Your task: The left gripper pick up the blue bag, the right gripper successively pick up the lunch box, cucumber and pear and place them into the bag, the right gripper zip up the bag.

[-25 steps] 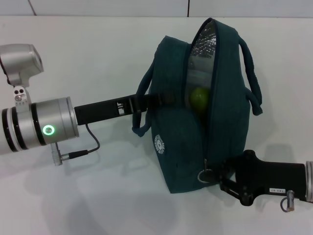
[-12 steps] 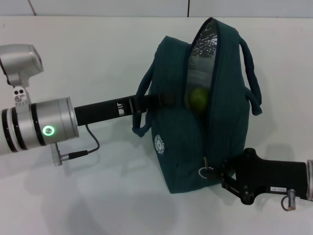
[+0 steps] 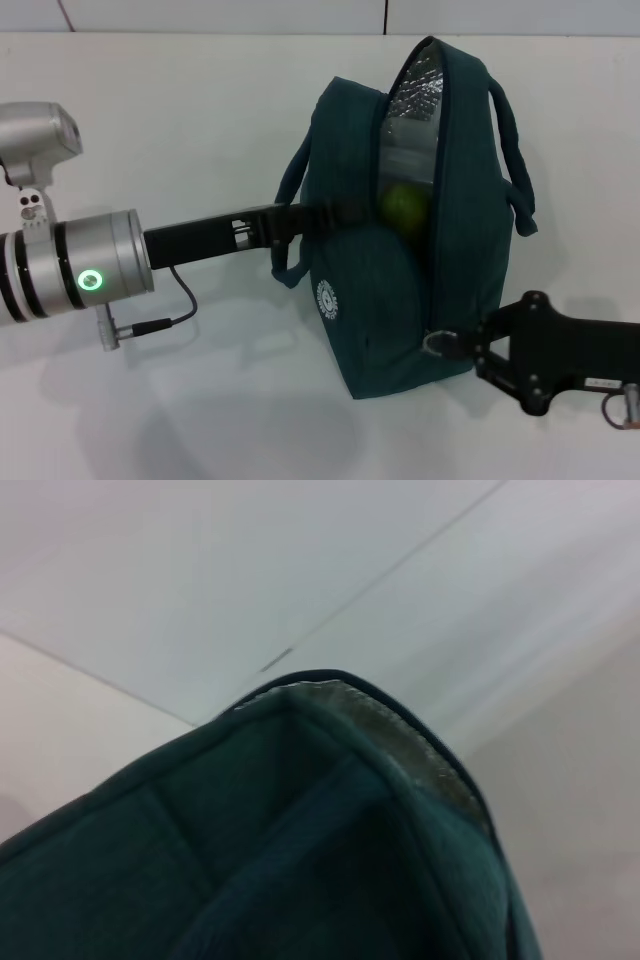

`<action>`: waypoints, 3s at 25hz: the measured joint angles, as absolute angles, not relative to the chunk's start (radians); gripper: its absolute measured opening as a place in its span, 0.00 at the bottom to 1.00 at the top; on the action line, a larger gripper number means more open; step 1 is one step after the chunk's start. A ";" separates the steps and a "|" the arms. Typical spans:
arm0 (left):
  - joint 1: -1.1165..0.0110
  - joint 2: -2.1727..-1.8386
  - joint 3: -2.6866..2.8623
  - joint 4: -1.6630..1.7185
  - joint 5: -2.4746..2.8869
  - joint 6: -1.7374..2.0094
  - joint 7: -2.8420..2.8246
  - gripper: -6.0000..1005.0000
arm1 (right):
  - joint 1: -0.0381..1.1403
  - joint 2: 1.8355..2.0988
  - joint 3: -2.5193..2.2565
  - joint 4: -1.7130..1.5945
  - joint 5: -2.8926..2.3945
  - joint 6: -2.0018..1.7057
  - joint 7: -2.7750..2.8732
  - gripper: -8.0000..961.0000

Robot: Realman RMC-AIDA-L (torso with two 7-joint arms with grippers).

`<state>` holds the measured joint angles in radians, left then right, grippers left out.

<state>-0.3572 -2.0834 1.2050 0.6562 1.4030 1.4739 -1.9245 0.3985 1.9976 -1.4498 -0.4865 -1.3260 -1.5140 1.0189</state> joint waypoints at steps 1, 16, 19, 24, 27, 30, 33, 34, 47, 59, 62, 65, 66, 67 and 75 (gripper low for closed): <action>-0.357 -2.084 1.204 0.656 1.401 1.486 -1.913 0.30 | 0.393 1.996 -1.434 -0.487 -1.327 -1.529 1.011 0.02; -0.356 -2.083 1.113 0.657 1.398 1.561 -1.786 0.47 | 0.397 2.002 -1.366 -0.509 -1.321 -1.558 0.985 0.02; -0.347 -2.084 1.067 0.656 1.398 1.581 -1.757 0.58 | 0.396 2.005 -1.365 -0.532 -1.312 -1.566 0.973 0.02; -0.328 -2.083 0.984 0.656 1.397 1.625 -1.703 0.70 | 0.398 2.011 -1.364 -0.583 -1.285 -1.573 0.972 0.02; -0.322 -2.083 0.953 0.655 1.397 1.634 -1.687 0.73 | 0.404 2.011 -1.364 -0.602 -1.252 -1.579 0.969 0.02; -0.315 -2.083 0.937 0.655 1.395 1.639 -1.676 0.73 | 0.414 2.012 -1.364 -0.613 -1.231 -1.565 0.968 0.02; -0.306 -2.082 0.931 0.655 1.394 1.642 -1.665 0.73 | 0.435 2.013 -1.363 -0.615 -1.208 -1.536 0.967 0.03; -0.304 -2.082 0.930 0.655 1.394 1.642 -1.661 0.73 | 0.444 2.013 -1.363 -0.615 -1.204 -1.531 0.966 0.03; -0.262 -2.083 0.892 0.655 1.392 1.652 -1.631 0.72 | 0.549 2.026 -1.417 -0.607 -1.159 -1.475 0.963 0.03; -0.256 -2.083 0.890 0.655 1.386 1.652 -1.631 0.72 | 0.533 2.025 -1.501 -0.600 -1.128 -1.481 0.951 0.03; -0.254 -2.083 0.890 0.655 1.383 1.652 -1.631 0.72 | 0.512 2.026 -1.520 -0.615 -1.122 -1.484 0.941 0.03; -0.253 -2.083 0.890 0.655 1.383 1.652 -1.631 0.72 | 0.493 2.025 -1.521 -0.649 -1.085 -1.495 0.935 0.04; -0.253 -2.083 0.890 0.655 1.383 1.652 -1.631 0.72 | 0.491 2.024 -1.520 -0.656 -1.075 -1.497 0.935 0.04; -0.253 -2.083 0.890 0.655 1.383 1.652 -1.631 0.72 | 0.488 2.023 -1.519 -0.659 -1.064 -1.500 0.935 0.04; -0.254 -2.083 0.890 0.655 1.382 1.665 -1.631 0.72 | 0.462 2.026 -1.521 -0.650 -1.026 -1.487 0.914 0.04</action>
